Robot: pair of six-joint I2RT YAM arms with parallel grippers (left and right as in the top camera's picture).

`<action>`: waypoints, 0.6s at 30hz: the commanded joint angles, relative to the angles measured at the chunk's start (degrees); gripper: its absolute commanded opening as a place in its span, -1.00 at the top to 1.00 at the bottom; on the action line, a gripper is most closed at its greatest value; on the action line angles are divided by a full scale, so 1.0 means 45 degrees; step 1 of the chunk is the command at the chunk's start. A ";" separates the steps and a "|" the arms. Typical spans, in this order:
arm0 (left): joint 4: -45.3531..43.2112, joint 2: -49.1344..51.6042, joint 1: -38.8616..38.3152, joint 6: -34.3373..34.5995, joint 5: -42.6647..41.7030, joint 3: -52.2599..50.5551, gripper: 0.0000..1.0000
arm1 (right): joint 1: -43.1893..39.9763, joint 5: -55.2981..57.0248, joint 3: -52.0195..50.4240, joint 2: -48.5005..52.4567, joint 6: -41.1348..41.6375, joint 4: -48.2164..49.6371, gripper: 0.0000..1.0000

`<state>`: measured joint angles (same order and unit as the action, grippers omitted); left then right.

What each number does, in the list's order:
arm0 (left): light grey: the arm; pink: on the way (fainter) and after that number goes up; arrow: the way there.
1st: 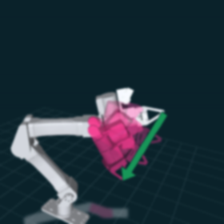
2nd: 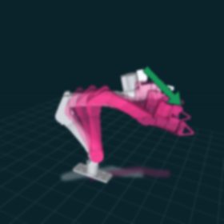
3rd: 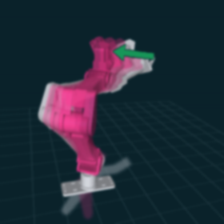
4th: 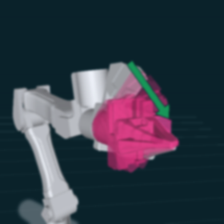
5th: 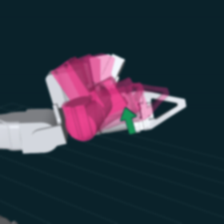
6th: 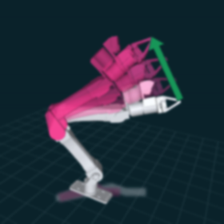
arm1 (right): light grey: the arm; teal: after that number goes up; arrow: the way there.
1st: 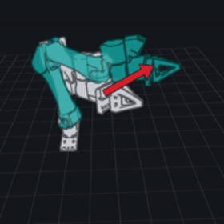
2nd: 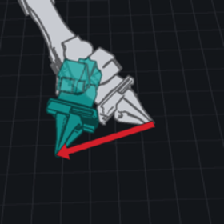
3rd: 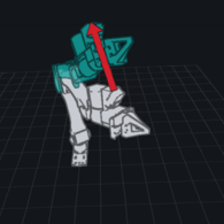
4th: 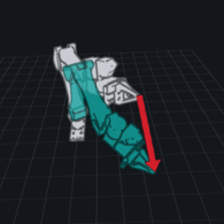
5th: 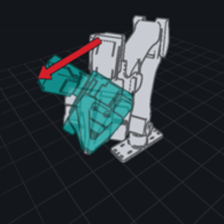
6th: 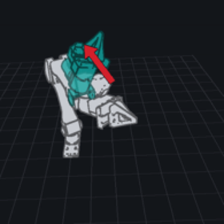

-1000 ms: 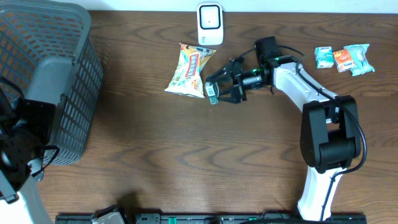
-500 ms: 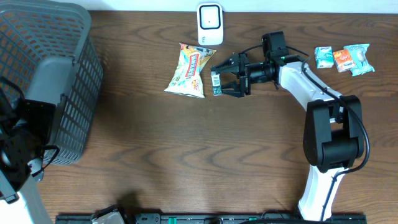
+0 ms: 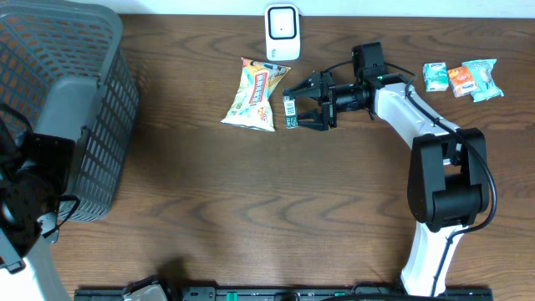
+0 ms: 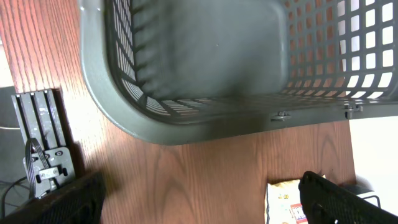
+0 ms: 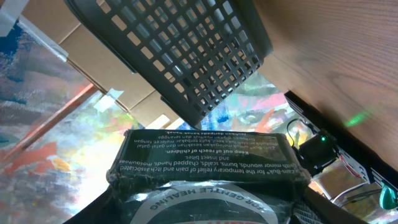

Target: Scan the item barcode

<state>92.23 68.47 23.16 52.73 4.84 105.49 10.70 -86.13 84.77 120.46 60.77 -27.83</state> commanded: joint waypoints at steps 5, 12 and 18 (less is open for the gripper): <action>0.0597 0.0000 0.0063 0.0068 0.0121 0.0083 -0.95 | -0.0024 -0.0175 -0.0010 -0.0466 -0.0146 -0.0005 -0.24; 0.0597 0.0000 0.0063 0.0068 0.0121 0.0083 -0.95 | -0.0024 -0.0175 -0.0010 -0.0466 -0.0248 -0.0005 -0.23; 0.0597 0.0000 0.0063 0.0068 0.0121 0.0083 -0.95 | 0.0165 0.1117 -0.0010 -0.0466 -0.1637 -0.0039 -0.11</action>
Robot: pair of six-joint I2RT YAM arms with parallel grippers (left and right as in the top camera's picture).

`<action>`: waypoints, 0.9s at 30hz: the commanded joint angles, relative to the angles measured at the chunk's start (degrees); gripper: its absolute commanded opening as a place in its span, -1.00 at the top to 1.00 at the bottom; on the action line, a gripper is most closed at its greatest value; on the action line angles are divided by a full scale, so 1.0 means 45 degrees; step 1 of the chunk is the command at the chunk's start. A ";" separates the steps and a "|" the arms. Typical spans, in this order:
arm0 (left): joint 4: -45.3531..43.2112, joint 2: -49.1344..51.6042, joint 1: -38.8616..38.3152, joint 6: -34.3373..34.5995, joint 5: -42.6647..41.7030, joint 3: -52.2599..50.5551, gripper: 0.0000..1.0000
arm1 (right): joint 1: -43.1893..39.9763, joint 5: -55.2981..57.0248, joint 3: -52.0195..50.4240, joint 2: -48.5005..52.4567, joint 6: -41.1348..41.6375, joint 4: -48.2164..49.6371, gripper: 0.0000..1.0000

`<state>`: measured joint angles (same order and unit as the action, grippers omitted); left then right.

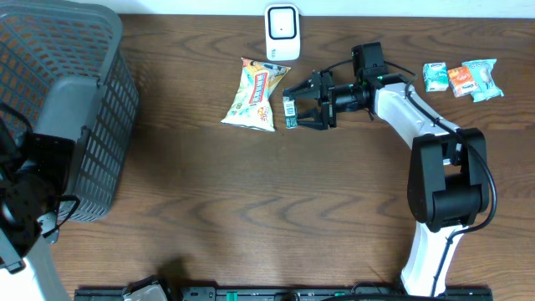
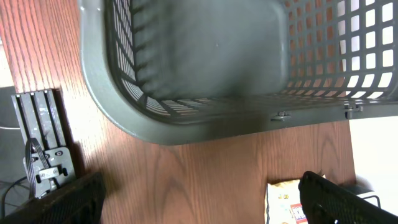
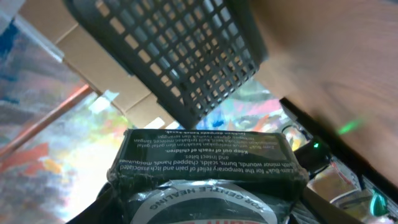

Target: Scan the item barcode

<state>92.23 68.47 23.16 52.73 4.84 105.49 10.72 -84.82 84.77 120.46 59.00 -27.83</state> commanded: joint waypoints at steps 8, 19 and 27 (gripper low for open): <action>0.0597 0.0000 0.0063 0.0068 0.0121 0.0083 -0.95 | 0.1175 0.4833 -0.0010 -0.0466 -0.3439 -0.0597 -0.16; 0.0597 0.0000 0.0063 0.0068 0.0121 0.0083 -0.95 | 0.1569 1.0836 -0.0005 -0.0918 -0.5586 -0.2739 -0.23; 0.0597 0.0000 0.0063 0.0068 0.0121 0.0083 -0.95 | 0.1996 1.7112 -0.0005 -0.2084 -0.7747 -0.4337 -0.25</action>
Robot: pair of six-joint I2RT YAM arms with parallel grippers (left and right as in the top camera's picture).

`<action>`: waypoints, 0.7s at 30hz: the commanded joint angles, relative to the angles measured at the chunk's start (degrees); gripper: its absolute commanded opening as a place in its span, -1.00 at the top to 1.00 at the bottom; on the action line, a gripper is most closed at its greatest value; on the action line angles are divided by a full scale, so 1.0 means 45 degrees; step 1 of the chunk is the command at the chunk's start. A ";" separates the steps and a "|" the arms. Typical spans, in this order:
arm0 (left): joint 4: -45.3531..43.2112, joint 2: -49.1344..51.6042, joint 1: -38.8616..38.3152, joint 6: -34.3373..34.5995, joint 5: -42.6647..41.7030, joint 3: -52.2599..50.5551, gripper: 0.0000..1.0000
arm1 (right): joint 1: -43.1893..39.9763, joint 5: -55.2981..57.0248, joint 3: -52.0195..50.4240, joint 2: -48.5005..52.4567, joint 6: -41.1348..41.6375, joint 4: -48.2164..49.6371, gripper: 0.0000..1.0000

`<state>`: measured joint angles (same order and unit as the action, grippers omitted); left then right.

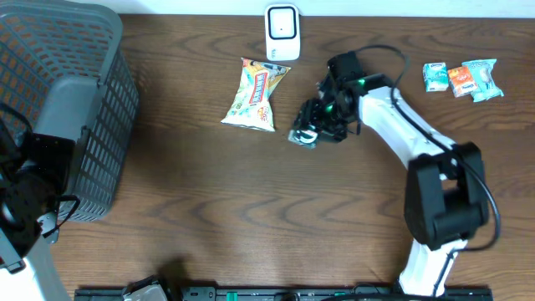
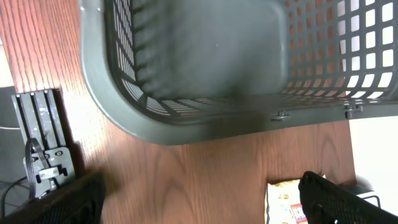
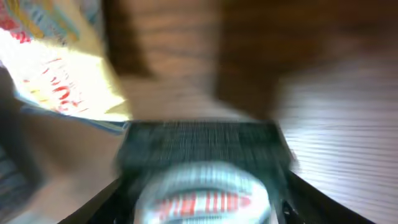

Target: Scan the item barcode

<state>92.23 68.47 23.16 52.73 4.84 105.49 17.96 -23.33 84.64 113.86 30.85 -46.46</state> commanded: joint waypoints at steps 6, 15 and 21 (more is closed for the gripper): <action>0.0597 0.0000 0.0063 0.0068 0.0121 0.0083 -0.95 | 0.1355 0.7125 -0.0015 -0.0243 -0.1724 -0.0835 -0.32; 0.0597 0.0000 0.0063 0.0068 0.0121 0.0083 -0.95 | 0.2123 0.7679 0.0117 0.0078 -0.0063 -0.0296 -0.39; 0.0597 0.0000 0.0063 0.0068 0.0121 0.0087 -0.95 | 0.1792 0.7198 0.0189 0.0078 0.0418 -0.0141 -0.99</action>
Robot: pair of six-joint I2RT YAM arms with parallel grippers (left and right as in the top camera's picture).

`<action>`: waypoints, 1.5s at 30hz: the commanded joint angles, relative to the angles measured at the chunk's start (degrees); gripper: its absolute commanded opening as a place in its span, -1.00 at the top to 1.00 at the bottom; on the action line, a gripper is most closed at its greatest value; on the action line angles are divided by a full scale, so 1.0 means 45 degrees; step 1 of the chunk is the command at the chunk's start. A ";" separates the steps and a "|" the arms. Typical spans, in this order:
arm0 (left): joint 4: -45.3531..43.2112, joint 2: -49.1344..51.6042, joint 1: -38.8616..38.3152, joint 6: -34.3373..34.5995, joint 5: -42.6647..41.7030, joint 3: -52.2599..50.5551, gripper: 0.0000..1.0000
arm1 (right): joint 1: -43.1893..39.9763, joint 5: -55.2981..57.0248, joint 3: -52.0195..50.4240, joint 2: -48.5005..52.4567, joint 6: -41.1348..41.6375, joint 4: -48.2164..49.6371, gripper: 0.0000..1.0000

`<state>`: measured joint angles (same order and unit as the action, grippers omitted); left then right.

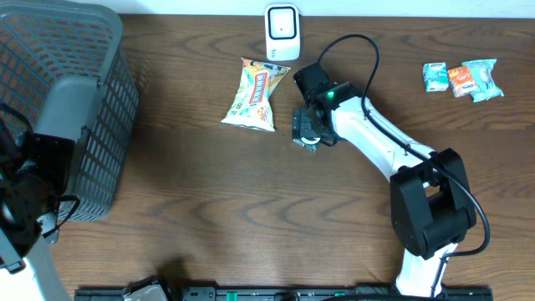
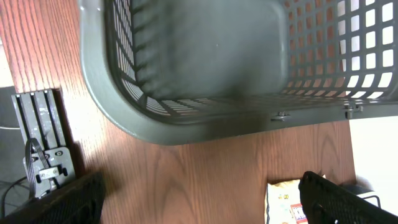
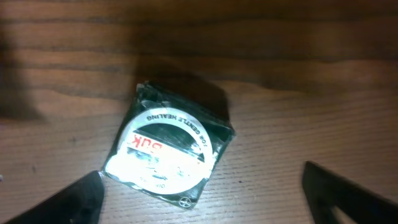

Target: Scan the item barcode

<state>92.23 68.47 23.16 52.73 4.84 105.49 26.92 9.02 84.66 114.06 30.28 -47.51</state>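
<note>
The item, a small dark box with a round white label (image 3: 168,146), lies flat on the wooden table, label side up; no barcode shows on that face. My right gripper (image 3: 205,190) hangs open just above it, one fingertip at each lower corner of the wrist view, touching nothing. From overhead the box (image 1: 303,139) peeks out under the right gripper (image 1: 308,124), just right of the snack bag. The white scanner (image 1: 282,32) stands at the table's far edge. My left gripper (image 2: 199,199) stays open beside the basket.
A grey mesh basket (image 1: 58,92) fills the left end of the table (image 1: 251,217). A yellow snack bag (image 1: 255,94) lies between the scanner and the box. Three small candy packs (image 1: 461,79) sit at the far right.
The right gripper was shut on the box, tilted down near the snack bag. Now the box lies on the table and the gripper stands open above it. The left arm has not moved.
The right gripper first held the box level, pointing left toward the snack bag, and stayed so a moment later. Then the wrist had turned downward with the box still held. Now the box rests label up on the table, let go.
</note>
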 commanded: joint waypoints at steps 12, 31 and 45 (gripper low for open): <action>0.0597 0.0000 0.0063 0.0068 0.0121 0.0083 -0.95 | -0.0748 -0.0729 0.0160 0.0053 -0.0520 0.1185 -0.86; 0.0597 0.0000 0.0063 0.0068 0.0121 0.0083 -0.96 | -0.0335 -0.0704 0.0136 0.0709 0.3191 0.1277 -0.70; 0.0597 0.0000 0.0063 0.0068 0.0121 0.0083 -0.96 | -0.0214 -0.0704 0.0044 0.0971 0.4065 0.0797 -0.58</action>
<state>92.23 68.47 23.16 52.73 4.84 105.49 25.39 5.32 84.66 118.15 46.54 -43.75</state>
